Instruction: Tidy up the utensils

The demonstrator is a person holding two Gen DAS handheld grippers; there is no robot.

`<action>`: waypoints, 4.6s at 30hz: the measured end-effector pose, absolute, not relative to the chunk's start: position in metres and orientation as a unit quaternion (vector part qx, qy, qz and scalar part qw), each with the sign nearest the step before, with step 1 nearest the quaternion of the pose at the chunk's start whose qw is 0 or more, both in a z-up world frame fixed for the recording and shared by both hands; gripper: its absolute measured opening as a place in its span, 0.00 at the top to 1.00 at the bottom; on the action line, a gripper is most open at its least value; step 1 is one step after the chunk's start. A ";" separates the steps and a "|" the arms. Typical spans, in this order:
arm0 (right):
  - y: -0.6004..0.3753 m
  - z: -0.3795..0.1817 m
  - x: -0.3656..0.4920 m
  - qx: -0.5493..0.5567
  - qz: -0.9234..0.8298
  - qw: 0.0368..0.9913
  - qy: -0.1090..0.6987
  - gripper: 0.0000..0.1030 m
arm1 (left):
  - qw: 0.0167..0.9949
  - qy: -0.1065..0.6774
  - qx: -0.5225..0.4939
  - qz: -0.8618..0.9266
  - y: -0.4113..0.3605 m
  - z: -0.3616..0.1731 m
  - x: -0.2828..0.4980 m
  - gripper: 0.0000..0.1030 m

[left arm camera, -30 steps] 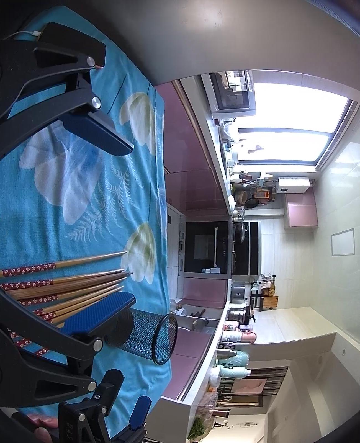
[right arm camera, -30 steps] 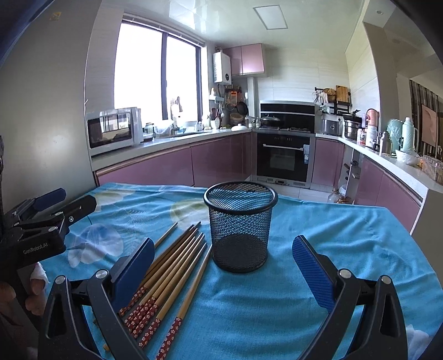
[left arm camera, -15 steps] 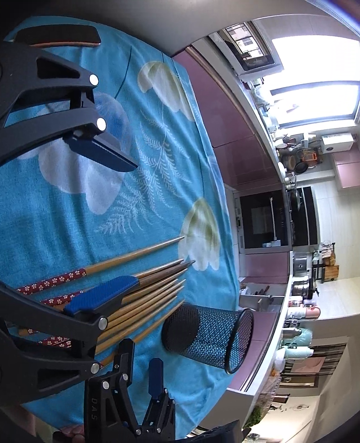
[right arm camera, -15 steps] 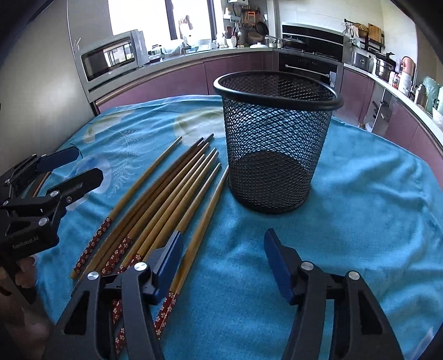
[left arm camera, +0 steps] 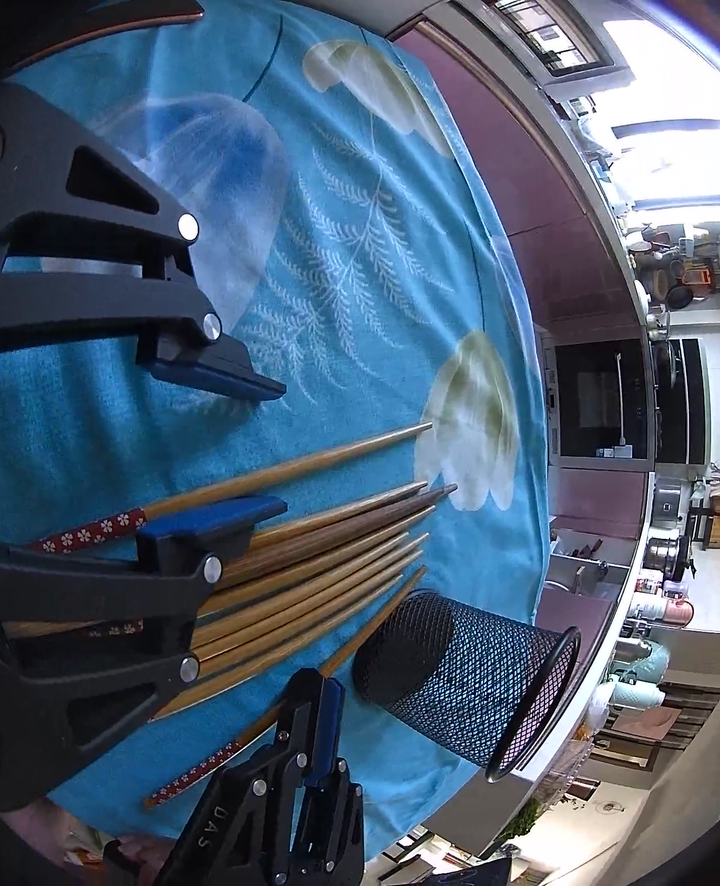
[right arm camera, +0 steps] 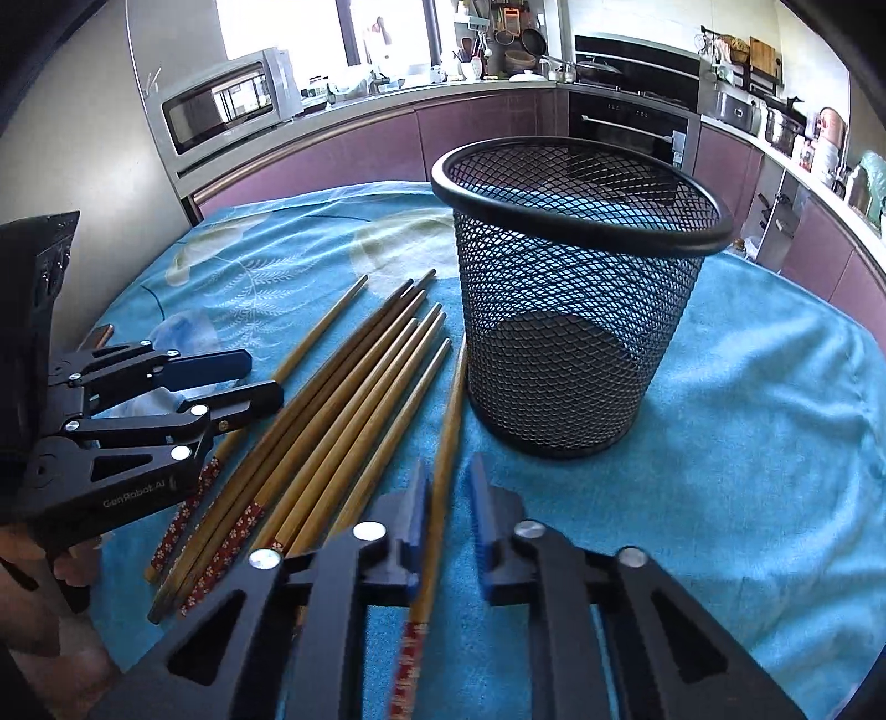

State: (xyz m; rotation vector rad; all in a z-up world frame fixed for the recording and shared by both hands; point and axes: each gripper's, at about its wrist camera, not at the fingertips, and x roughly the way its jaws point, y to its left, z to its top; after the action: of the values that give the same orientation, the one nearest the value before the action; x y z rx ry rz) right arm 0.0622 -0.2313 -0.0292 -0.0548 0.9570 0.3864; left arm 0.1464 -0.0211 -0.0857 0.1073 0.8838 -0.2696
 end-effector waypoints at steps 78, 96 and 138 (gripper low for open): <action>-0.310 0.088 0.123 0.046 0.220 0.914 0.339 0.94 | 0.881 0.460 -0.022 -0.110 0.036 -0.074 0.098 0.57; -0.310 0.073 0.126 0.066 0.213 0.910 0.348 0.72 | 0.888 0.441 -0.042 -0.125 0.026 -0.047 0.102 0.93; -0.333 0.034 0.091 0.124 0.231 0.890 0.373 0.63 | 0.905 0.312 -0.057 -0.285 -0.076 0.123 0.192 0.93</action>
State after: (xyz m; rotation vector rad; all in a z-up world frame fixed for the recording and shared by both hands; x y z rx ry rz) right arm 0.0914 -0.3334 0.0340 0.2570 0.7738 0.4801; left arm 0.1916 -0.0758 0.1232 -0.1186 0.6446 -0.5883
